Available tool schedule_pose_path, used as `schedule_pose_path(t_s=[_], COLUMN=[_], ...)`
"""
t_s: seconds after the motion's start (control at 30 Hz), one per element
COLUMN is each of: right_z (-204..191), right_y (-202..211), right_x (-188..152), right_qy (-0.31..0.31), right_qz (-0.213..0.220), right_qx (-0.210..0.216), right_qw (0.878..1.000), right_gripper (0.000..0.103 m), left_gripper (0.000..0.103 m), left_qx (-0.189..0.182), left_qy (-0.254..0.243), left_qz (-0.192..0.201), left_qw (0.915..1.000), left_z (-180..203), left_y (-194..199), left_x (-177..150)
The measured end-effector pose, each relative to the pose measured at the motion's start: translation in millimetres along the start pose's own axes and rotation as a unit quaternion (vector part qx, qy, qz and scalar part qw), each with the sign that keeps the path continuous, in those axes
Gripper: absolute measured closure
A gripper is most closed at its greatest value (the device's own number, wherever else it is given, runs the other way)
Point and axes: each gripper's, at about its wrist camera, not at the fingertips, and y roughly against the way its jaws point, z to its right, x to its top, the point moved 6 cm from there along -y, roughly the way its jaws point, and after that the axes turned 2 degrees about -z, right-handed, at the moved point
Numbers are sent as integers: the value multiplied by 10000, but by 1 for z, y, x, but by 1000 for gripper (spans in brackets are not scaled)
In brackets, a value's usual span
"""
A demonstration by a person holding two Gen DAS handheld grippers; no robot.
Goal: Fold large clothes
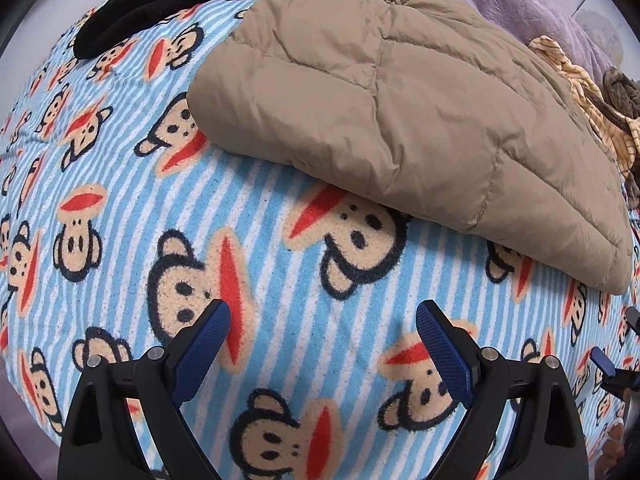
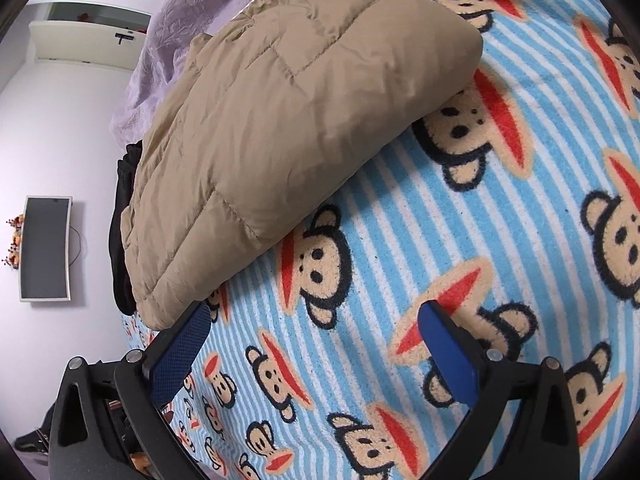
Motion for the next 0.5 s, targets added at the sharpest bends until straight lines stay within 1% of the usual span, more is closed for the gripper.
schedule_pose_path(t_s=[0.03, 0.07, 0.17, 0.2, 0.3, 0.37, 0.43, 0.5], right_z=[0, -1, -2, -1, 1, 3, 4, 4], right_y=[-1, -2, -6, -5, -6, -6, -8, -11], right_x=[1, 3, 8, 9, 17, 23, 29, 36], right_qy=[7, 16, -20, -54, -286, -470, -627, -746], right_qz=[-34, -70, -123, -133, -147, -130, -104, -78], right_qx=[-6, -2, 76, 132, 438, 667, 846, 984], right_qw=[10000, 10000, 9999, 9998, 9985, 9966, 9944, 9923], right_gripper=[0, 0, 0, 0, 0, 0, 0, 0], left_gripper=[9, 9, 9, 9, 9, 9, 9, 9], left_qx=[-66, -220, -867, -1105, -1662, -2021, -2160, -2256], left_qy=[73, 169, 475, 611, 889, 1004, 1229, 1380], left_qz=[-27, -86, -139, -99, -14, -113, -197, -171], left_qw=[9999, 9996, 9950, 9919, 9821, 9741, 9684, 9642], left_z=[-2, -5, -13, -16, -24, -27, -30, -34], left_y=[-2, -5, -7, -6, -5, -13, -24, -31], left_x=[5, 10, 24, 31, 51, 63, 71, 82])
